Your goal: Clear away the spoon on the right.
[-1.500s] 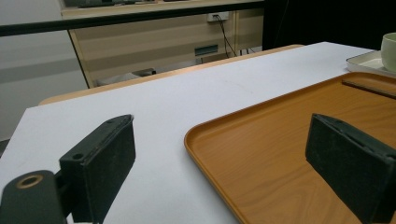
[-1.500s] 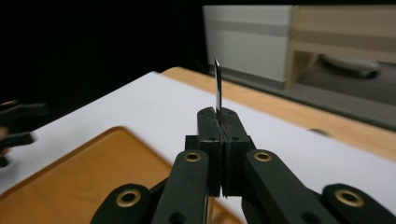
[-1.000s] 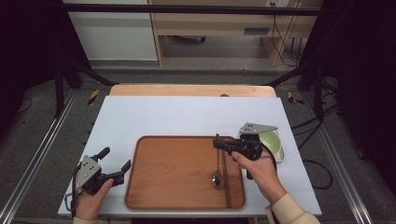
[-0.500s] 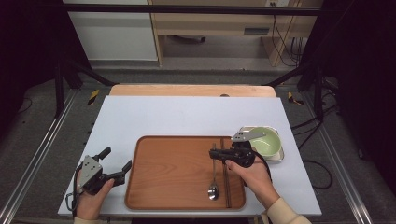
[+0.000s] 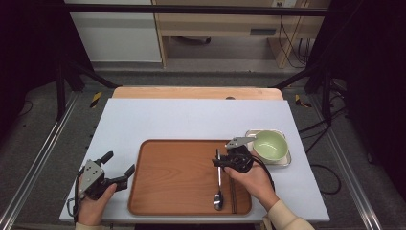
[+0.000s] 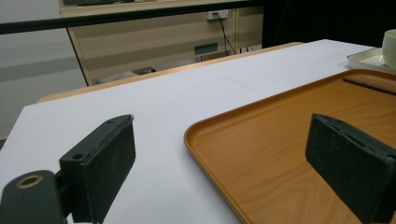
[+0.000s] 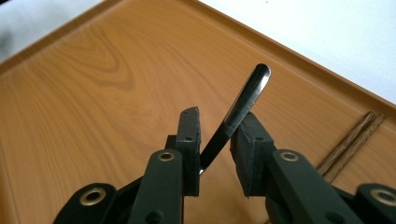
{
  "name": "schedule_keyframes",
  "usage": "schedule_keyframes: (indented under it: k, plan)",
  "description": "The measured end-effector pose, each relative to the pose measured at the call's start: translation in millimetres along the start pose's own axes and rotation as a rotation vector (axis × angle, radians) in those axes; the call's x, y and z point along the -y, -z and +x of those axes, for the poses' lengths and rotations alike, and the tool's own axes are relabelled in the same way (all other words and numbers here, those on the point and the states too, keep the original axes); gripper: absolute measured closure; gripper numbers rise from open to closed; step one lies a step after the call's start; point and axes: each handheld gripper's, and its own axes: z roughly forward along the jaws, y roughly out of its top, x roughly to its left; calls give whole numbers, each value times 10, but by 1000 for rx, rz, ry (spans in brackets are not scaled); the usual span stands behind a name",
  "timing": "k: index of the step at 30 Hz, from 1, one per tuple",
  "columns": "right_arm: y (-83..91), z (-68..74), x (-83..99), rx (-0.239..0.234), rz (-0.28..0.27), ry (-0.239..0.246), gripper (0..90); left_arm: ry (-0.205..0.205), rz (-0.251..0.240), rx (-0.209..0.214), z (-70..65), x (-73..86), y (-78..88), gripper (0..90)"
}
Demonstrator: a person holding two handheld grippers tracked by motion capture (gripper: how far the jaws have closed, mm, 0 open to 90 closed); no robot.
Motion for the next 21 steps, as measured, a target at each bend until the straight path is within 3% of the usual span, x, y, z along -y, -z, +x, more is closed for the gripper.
schedule_keyframes:
  k: [7,12,21]
  plan:
    - [-28,4,12,42,29,17,693,-2,0,-1,-3,-1,-1,80]
    - [-41,7,20,88,60,24,621,-2,-1,-1,0,0,-1,80]
    - [-21,10,29,166,55,20,475,-3,1,2,1,1,-4,80]
